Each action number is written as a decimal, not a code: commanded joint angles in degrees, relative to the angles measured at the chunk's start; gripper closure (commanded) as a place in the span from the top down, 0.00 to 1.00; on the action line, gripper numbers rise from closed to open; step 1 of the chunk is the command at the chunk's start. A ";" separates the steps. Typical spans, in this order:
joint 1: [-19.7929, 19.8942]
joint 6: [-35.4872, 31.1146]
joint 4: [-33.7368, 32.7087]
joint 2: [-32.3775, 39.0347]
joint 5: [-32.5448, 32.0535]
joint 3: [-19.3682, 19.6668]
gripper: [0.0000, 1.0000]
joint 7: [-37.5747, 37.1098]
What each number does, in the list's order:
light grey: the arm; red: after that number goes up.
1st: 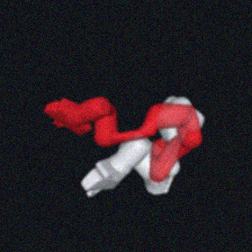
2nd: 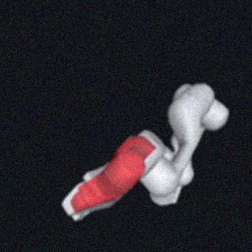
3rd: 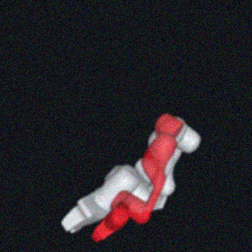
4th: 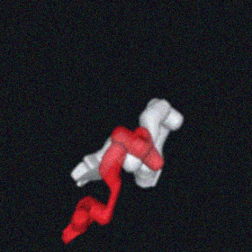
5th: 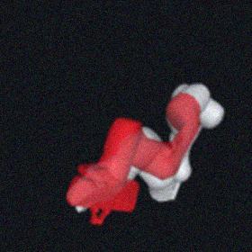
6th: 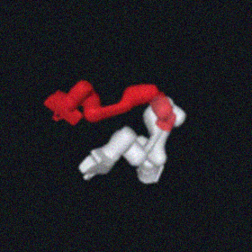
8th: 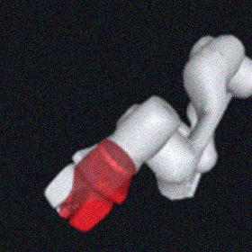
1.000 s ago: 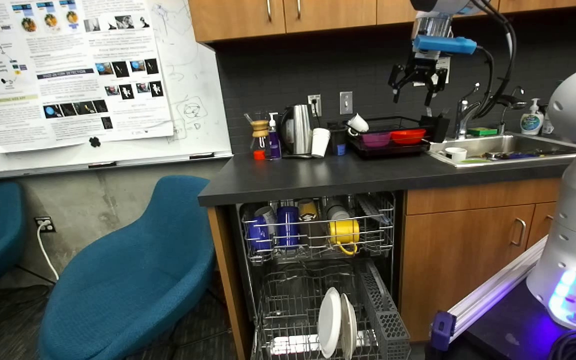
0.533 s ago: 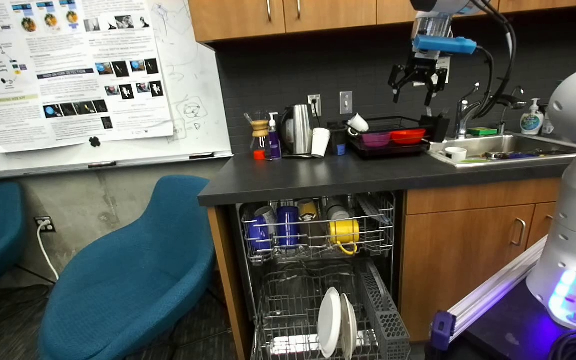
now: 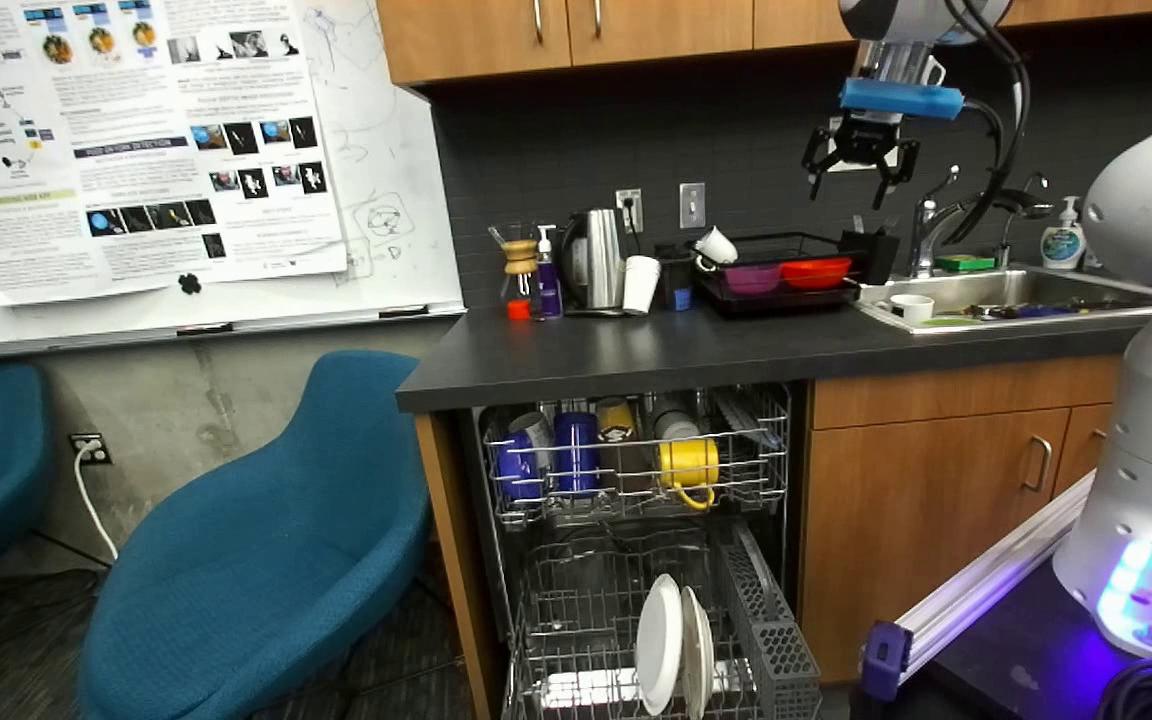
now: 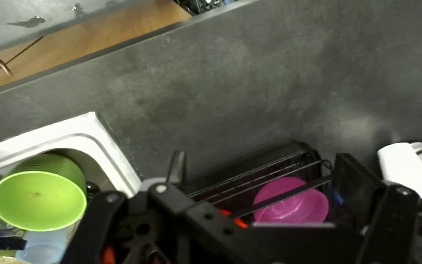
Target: Put the fork on the counter
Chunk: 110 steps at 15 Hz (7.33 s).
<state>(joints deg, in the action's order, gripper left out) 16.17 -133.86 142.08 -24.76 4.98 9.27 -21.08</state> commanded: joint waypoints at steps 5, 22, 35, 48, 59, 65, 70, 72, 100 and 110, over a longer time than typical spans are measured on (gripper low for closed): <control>5.87 -9.60 -1.70 4.65 0.55 1.26 1.00 -8.89; 6.86 -13.85 -11.76 14.40 15.59 8.46 1.00 -23.99; 6.99 5.41 -24.17 24.02 35.43 14.43 1.00 -14.59; 9.71 9.42 -34.09 36.39 36.41 15.18 1.00 -16.44; 10.36 8.14 -40.28 40.25 36.05 15.03 1.00 -18.10; 10.86 8.46 -42.20 43.29 35.68 15.02 1.00 -19.31; 11.69 8.43 -44.10 45.31 35.06 15.12 1.00 -20.71; 11.97 8.45 -44.77 45.88 34.92 15.06 1.00 -21.02; 11.83 7.90 -45.39 45.02 35.02 14.00 0.00 -19.46; 10.46 1.89 -39.81 32.21 26.73 15.82 0.00 -16.33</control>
<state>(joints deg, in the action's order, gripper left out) 27.57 -129.40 97.61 13.79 35.03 24.55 -38.28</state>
